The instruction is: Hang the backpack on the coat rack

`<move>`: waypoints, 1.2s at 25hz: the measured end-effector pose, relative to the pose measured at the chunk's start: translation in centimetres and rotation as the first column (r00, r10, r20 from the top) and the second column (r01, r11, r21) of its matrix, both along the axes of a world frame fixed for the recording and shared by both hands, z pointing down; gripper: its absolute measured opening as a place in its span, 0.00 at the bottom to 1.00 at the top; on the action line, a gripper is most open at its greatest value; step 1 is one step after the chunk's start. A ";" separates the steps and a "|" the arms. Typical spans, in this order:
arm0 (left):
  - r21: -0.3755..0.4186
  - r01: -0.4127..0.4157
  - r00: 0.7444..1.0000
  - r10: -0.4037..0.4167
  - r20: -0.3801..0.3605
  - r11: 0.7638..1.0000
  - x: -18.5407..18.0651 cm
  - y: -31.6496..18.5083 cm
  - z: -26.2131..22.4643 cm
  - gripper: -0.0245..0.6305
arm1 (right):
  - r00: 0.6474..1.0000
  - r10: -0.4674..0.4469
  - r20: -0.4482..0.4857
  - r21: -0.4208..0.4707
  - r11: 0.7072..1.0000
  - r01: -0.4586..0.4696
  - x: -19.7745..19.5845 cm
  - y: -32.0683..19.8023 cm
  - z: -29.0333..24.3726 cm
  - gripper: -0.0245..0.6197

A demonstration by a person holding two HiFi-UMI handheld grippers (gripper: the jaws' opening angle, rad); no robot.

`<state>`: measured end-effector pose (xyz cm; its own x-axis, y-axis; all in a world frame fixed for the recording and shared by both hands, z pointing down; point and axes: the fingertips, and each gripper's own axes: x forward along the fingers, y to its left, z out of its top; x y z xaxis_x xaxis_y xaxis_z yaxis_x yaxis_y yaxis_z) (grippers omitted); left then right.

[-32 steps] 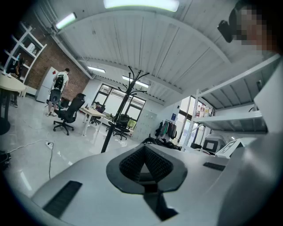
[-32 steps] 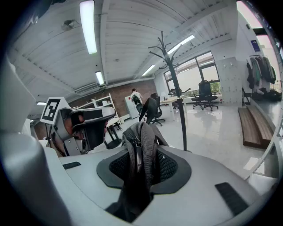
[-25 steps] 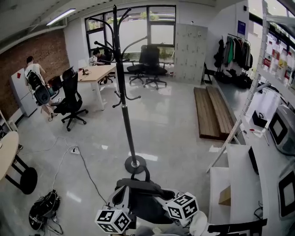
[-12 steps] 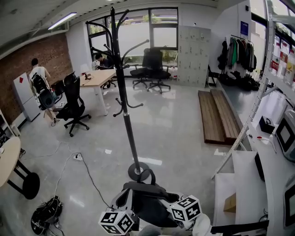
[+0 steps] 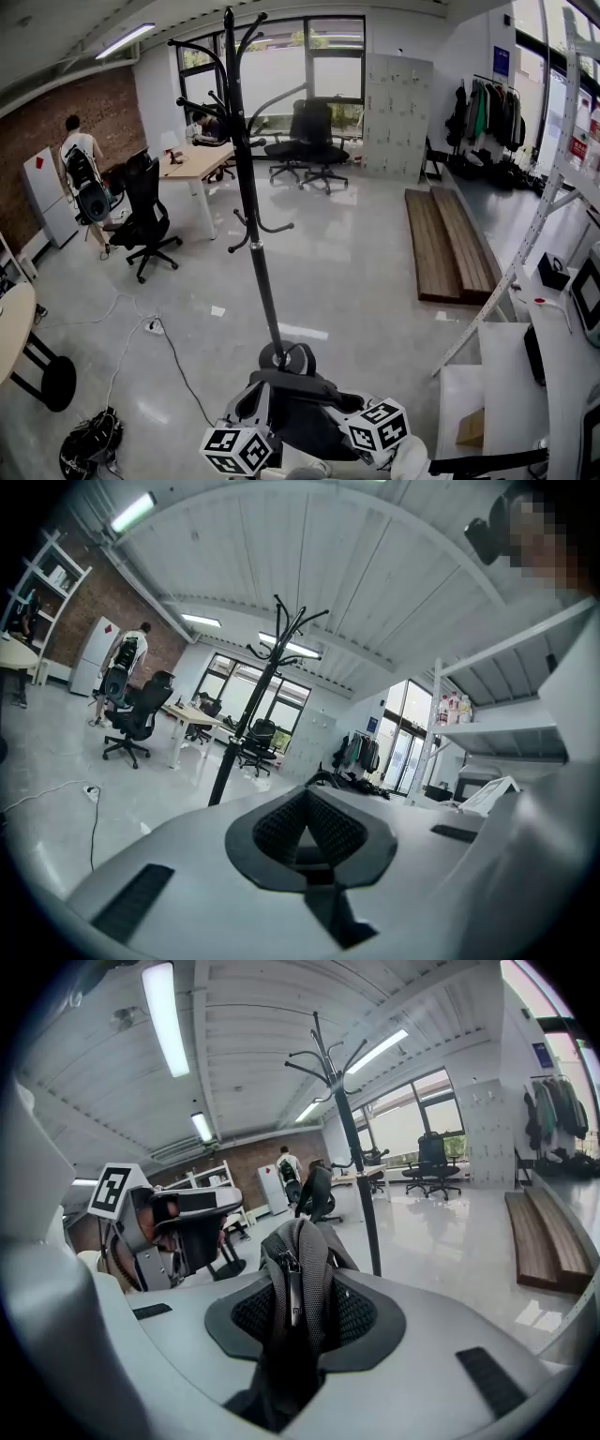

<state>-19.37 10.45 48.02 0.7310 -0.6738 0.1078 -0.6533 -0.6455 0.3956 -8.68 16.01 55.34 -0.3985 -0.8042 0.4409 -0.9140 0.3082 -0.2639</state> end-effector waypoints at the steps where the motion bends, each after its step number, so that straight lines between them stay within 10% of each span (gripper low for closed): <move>1: 0.001 -0.001 1.000 0.001 -0.001 1.000 0.2 -0.6 -0.1 0.04 | 1.000 -0.003 -0.003 -0.002 1.000 0.003 0.2 -0.6 0.0 0.20; 30: 0.009 0.003 1.000 -0.003 0.012 1.000 4.5 -18.9 0.0 0.04 | 1.000 -0.026 -0.008 0.008 1.000 0.026 4.7 -20.3 -0.4 0.20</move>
